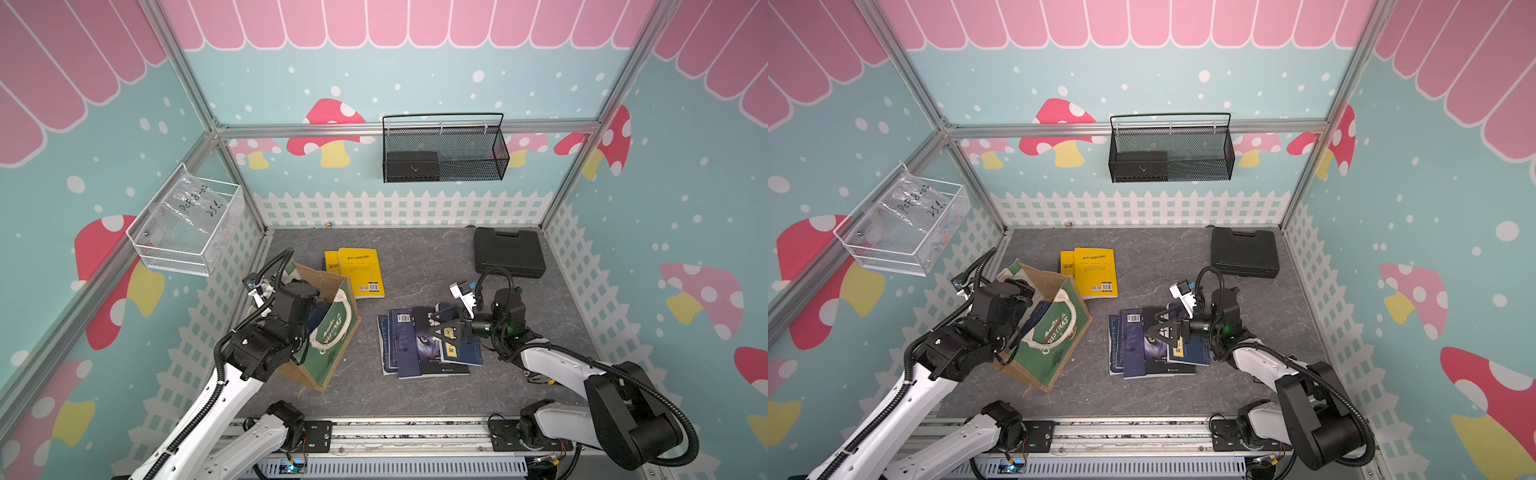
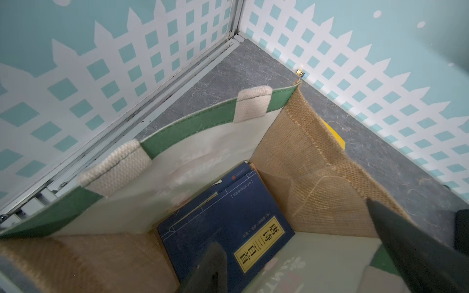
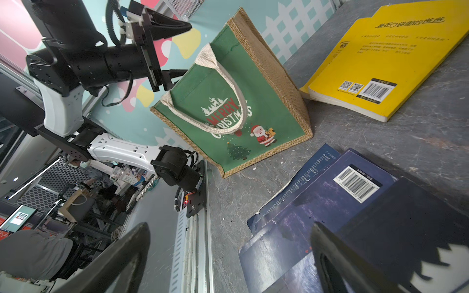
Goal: Put the books into the canvas bag
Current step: Place the book in the canvas bag, then pick up the book from the book.
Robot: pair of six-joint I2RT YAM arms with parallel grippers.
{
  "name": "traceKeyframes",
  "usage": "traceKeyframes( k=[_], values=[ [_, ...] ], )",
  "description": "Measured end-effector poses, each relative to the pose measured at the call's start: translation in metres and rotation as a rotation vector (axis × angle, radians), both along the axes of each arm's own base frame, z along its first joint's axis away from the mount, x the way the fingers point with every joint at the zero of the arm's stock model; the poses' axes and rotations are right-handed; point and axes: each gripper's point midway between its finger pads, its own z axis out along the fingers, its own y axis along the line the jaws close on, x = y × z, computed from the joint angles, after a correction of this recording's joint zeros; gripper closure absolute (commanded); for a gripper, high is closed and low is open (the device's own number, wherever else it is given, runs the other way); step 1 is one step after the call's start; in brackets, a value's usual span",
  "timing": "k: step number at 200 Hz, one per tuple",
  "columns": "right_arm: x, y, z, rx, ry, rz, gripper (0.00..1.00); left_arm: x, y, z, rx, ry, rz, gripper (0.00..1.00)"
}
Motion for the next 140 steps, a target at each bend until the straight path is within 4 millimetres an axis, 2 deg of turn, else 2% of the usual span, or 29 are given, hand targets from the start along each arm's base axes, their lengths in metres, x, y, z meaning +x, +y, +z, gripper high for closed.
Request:
traceKeyframes(
  k=[17,31,45,60,82,114,128,140],
  values=[
    [0.011,-0.007,-0.007,-0.023,0.025,-0.06,0.0,0.009,-0.011,0.02,0.024,-0.041,-0.086,0.01],
    [0.027,-0.022,-0.014,-0.048,0.055,-0.153,0.0,0.02,-0.027,0.036,0.041,-0.069,-0.18,0.01],
    [0.045,-0.042,-0.022,-0.075,0.09,-0.266,0.0,0.035,-0.051,0.05,0.048,-0.086,-0.3,0.01],
    [0.065,-0.07,-0.034,-0.11,0.134,-0.403,0.0,0.05,-0.082,0.052,0.055,-0.079,-0.434,0.01],
    [0.078,-0.105,-0.053,-0.18,0.197,-0.58,0.0,0.064,-0.14,0.034,0.104,-0.021,-0.651,0.01],
    [0.076,-0.133,-0.082,-0.312,0.258,-0.737,0.01,0.051,-0.236,-0.001,0.188,0.058,-0.986,0.01],
    [0.072,-0.141,-0.095,-0.362,0.288,-0.77,0.0,0.045,-0.267,-0.015,0.19,0.086,-1.089,0.01],
    [0.067,-0.145,-0.105,-0.395,0.316,-0.784,0.0,0.043,-0.286,-0.03,0.187,0.115,-1.144,0.01]
  ],
)
